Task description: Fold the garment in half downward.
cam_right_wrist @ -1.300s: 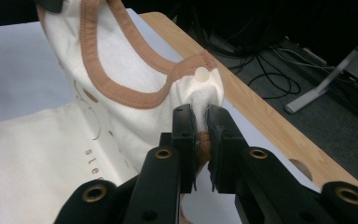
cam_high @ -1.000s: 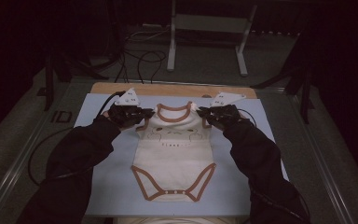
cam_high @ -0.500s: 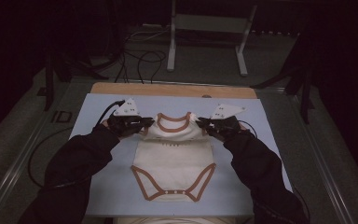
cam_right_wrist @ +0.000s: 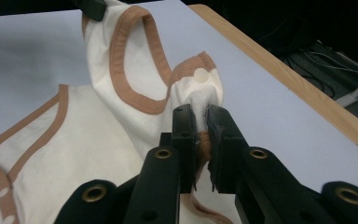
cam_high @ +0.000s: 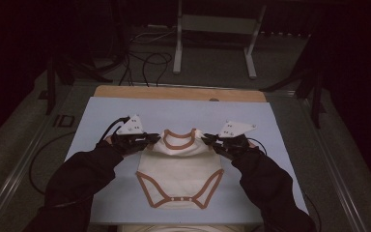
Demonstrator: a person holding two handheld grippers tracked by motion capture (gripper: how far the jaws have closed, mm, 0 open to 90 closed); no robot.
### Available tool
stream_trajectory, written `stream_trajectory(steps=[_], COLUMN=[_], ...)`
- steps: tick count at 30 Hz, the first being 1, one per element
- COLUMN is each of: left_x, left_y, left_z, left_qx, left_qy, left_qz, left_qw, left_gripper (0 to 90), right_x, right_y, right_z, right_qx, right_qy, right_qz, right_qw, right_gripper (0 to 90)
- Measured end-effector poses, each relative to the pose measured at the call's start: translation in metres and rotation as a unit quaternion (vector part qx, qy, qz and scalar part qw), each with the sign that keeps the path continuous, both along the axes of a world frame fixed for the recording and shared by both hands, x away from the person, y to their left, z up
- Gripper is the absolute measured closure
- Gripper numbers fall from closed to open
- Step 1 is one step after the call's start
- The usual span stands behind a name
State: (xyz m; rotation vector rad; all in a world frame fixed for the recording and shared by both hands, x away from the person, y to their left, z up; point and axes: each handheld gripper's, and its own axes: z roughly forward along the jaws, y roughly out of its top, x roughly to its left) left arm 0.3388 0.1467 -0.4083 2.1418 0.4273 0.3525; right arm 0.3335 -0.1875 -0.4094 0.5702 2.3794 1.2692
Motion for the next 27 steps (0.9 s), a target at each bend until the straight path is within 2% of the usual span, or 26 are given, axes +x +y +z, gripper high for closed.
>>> stream_trajectory(steps=[7,13,18,20,24,27], left_x=[-0.014,-0.023,-0.029,-0.032,-0.035,-0.039], left_y=[-0.001,0.003,0.004,0.003,0.003,0.003], left_z=[-0.01,-0.016,-0.021,-0.028,-0.034,-0.042], left_qx=[0.001,-0.002,-0.003,-0.005,0.002,0.004], left_qy=[0.007,0.012,0.015,0.022,0.024,0.035], left_qz=[-0.016,-0.02,-0.026,-0.029,-0.032,-0.037], left_qw=[0.9998,0.9997,0.9995,0.9993,0.9992,0.9987], left_gripper=[87.2,87.2,87.2,87.2,87.1,87.1], right_x=[-0.015,-0.026,-0.031,-0.033,-0.037,-0.04], right_y=[0.001,0.001,-0.002,-0.004,-0.005,-0.005], right_z=[-0.004,-0.008,-0.016,-0.021,-0.03,-0.037], right_qx=[0.0,0.002,0.005,0.006,0.004,0.004], right_qy=[0.001,0.005,0.018,0.024,0.036,0.045], right_qz=[0.016,0.025,0.025,0.025,0.025,0.027], right_qw=[0.9999,0.9997,0.9995,0.9994,0.999,0.9986], right_gripper=[82.8,82.8,82.8,82.8,82.8,82.8])
